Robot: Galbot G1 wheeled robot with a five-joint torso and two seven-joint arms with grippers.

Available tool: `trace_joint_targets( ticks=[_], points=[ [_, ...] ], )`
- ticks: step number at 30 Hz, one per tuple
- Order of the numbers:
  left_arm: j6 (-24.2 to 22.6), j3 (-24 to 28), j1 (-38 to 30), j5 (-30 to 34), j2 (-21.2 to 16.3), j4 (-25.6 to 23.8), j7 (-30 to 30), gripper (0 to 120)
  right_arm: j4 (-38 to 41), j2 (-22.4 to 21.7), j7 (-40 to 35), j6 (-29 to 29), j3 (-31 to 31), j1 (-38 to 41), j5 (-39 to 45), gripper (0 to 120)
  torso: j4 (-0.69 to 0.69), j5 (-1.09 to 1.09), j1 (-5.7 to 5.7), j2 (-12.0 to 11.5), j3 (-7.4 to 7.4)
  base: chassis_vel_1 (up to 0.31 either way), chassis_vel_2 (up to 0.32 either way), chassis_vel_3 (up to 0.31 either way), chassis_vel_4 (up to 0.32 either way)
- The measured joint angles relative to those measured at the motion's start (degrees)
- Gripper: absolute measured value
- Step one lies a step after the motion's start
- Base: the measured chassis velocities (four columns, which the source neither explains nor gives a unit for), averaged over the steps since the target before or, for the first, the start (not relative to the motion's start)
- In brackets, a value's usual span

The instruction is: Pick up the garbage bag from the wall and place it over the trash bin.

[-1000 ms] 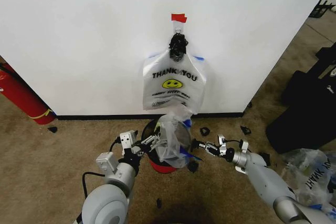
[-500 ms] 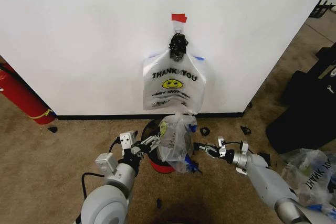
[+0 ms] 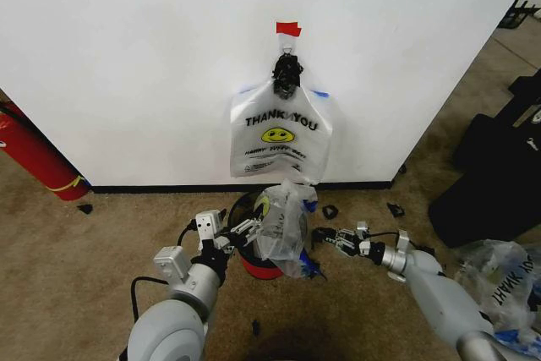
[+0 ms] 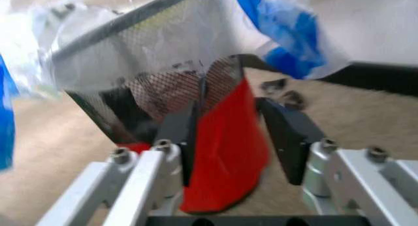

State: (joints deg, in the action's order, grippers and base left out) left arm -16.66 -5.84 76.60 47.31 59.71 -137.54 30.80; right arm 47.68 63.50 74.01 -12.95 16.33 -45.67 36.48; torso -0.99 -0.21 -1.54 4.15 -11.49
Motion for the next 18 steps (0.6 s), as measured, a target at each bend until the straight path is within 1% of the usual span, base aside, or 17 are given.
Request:
trace_joint_targets(
  ticks=[1,2,3,4,5,7,8,9,10,11,12,13,14,16,17,18],
  points=[
    [-0.7,0.2,-0.5,0.5,-1.2,-0.6,-0.2,100,3.3,-0.9,-3.0,-1.6,1.2,-2.5,-0.3,44,0.01,0.01,0.0,0.0,0.0,0.0,0.0,0.0,0.0],
    [-0.7,0.2,-0.5,0.5,-1.2,-0.6,-0.2,100,3.3,-0.9,-3.0,-1.6,1.2,-2.5,-0.3,44,0.01,0.01,0.0,0.0,0.0,0.0,0.0,0.0,0.0],
    [-1.9,0.7,-1.4,1.2,-2.9,-1.3,-0.4,100,7.9,-1.8,-8.1,-3.5,2.7,-5.7,-1.1,50,0.0,0.0,0.0,0.0,0.0,0.0,0.0,0.0,0.0],
    [-3.0,1.4,-2.4,2.1,-4.6,-1.7,-0.6,100,12.2,-2.4,-13.7,-4.8,4.1,-8.5,-1.6,52,-0.02,-0.01,0.01,0.0,0.0,0.0,0.0,0.0,0.0],
    [-4.0,2.4,-3.9,2.9,-6.6,-1.8,-1.1,100,18.2,-2.8,-21.7,-5.9,5.8,-12.1,-2.3,58,-0.02,0.0,0.01,0.0,0.0,0.0,0.0,0.0,0.0],
    [-5.5,4.9,-7.5,3.8,-10.0,-1.2,-1.9,100,27.3,-2.9,-34.0,-7.0,8.3,-17.4,-3.6,66,-0.01,-0.02,0.01,0.0,0.01,0.0,0.0,0.0,0.0],
    [-6.3,5.9,-9.3,4.2,-11.2,-0.7,-2.1,100,31.9,-2.5,-40.8,-7.4,9.3,-19.9,-4.5,70,-0.05,-0.05,0.01,0.0,0.01,0.0,0.0,0.0,0.0],
    [-7.2,6.7,-11.1,4.7,-12.2,-0.2,-2.2,100,35.6,-1.9,-46.2,-7.8,9.8,-21.9,-5.1,73,-0.02,-0.04,0.0,0.0,0.0,0.0,0.0,0.0,0.0],
    [-7.2,6.7,-11.1,4.7,-12.2,-0.2,-2.2,100,35.6,-1.9,-46.2,-7.8,9.8,-21.9,-5.1,73,-0.02,-0.04,0.0,0.0,0.0,0.0,0.0,0.0,0.0],
    [-8.3,8.1,-13.8,5.5,-13.2,0.8,-2.0,100,41.0,-0.9,-53.5,-8.2,10.6,-25.0,-6.2,79,0.05,0.01,0.01,0.0,0.01,0.0,0.0,0.0,0.0],
    [-9.1,9.6,-16.4,6.1,-13.6,1.5,-1.7,100,45.1,0.0,-58.2,-8.3,11.5,-27.7,-7.1,83,0.06,0.0,0.01,0.0,0.0,0.0,0.0,0.0,0.0],
    [-10.2,11.4,-19.6,6.7,-13.7,2.4,-1.2,100,49.2,0.9,-62.0,-8.2,12.5,-30.3,-8.4,88,0.0,-0.03,0.01,0.0,0.0,0.0,0.0,0.0,0.0],
    [-11.8,13.4,-22.5,7.3,-13.6,3.3,-0.2,100,52.9,1.9,-64.7,-8.1,13.5,-32.9,-9.6,92,-0.02,-0.04,0.01,0.0,0.01,0.0,0.0,0.0,0.0],
    [-15.7,18.0,-27.4,8.7,-12.7,5.2,3.2,100,58.8,3.7,-66.9,-7.8,15.2,-37.2,-11.5,97,-0.03,-0.01,0.0,0.0,0.01,0.0,0.0,0.0,0.0],
    [-15.7,18.0,-27.4,8.7,-12.7,5.2,3.2,100,58.8,3.7,-66.9,-7.8,15.2,-37.2,-11.5,97,-0.03,-0.01,0.0,0.0,0.01,0.0,0.0,0.0,0.0],
    [-17.5,20.5,-29.9,9.9,-12.0,6.5,5.6,100,61.6,4.7,-67.6,-7.6,16.1,-39.5,-12.3,99,-0.04,-0.02,0.0,0.0,0.0,0.0,0.0,0.0,0.0]
  ],
)
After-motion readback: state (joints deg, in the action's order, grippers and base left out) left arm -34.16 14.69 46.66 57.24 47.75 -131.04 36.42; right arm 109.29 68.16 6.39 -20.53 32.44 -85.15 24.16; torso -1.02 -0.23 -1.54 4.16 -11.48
